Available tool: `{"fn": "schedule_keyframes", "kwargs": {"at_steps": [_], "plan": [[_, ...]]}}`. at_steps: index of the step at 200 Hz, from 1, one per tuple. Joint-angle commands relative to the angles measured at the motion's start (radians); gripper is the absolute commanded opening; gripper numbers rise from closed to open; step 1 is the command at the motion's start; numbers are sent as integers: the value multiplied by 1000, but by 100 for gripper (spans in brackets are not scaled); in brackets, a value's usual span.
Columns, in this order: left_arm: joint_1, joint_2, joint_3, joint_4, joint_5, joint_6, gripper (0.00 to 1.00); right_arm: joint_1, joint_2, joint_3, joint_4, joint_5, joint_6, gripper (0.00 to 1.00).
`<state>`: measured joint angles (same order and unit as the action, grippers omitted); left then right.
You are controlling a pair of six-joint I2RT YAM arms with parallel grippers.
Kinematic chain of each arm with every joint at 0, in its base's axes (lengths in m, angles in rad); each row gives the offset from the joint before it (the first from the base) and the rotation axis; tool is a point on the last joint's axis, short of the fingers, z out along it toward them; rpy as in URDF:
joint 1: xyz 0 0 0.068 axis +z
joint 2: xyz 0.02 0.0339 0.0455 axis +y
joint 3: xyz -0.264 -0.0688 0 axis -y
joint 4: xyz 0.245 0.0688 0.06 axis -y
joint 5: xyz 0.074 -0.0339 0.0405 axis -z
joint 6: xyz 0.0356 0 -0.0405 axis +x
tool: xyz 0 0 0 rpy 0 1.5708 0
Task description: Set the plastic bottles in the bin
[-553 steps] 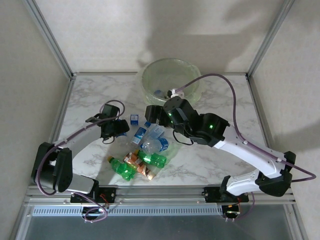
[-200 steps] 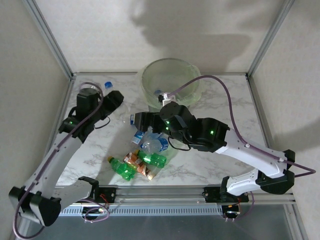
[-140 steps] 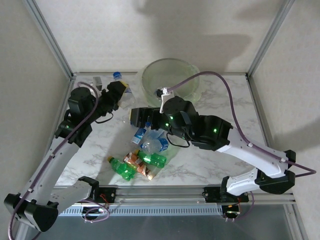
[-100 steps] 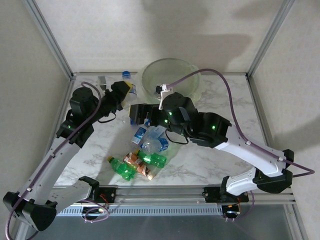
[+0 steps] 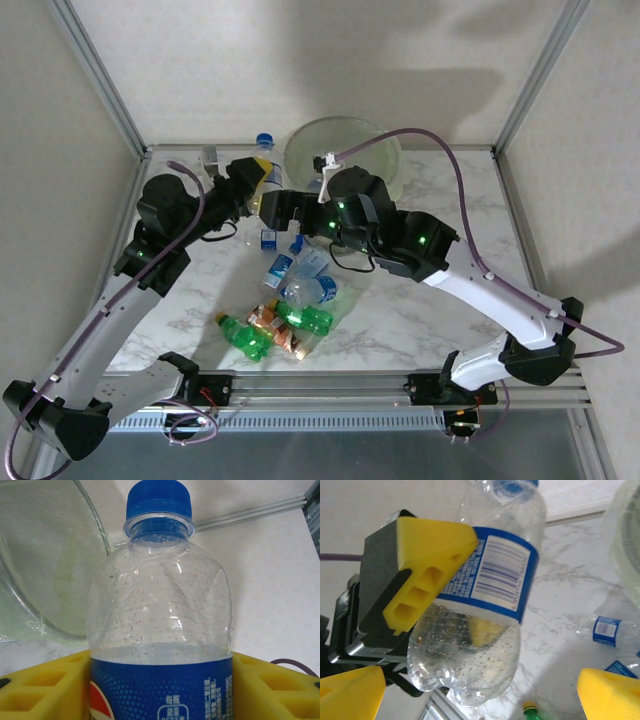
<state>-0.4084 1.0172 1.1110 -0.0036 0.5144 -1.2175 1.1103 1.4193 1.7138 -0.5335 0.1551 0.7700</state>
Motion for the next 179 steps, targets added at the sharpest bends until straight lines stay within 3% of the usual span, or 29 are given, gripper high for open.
{"fn": "schedule_keyframes", "kwargs": {"at_steps": [1, 119, 179], "plan": [[-10, -11, 25, 68, 30, -21, 60, -6, -7, -11, 65, -58, -3, 98], [-40, -11, -28, 244, 92, -119, 62, -56, 2, -70, 161, -132, 44, 86], [-61, 10, -65, 311, 112, -129, 62, -100, -7, -96, 197, -202, 43, 68]]}}
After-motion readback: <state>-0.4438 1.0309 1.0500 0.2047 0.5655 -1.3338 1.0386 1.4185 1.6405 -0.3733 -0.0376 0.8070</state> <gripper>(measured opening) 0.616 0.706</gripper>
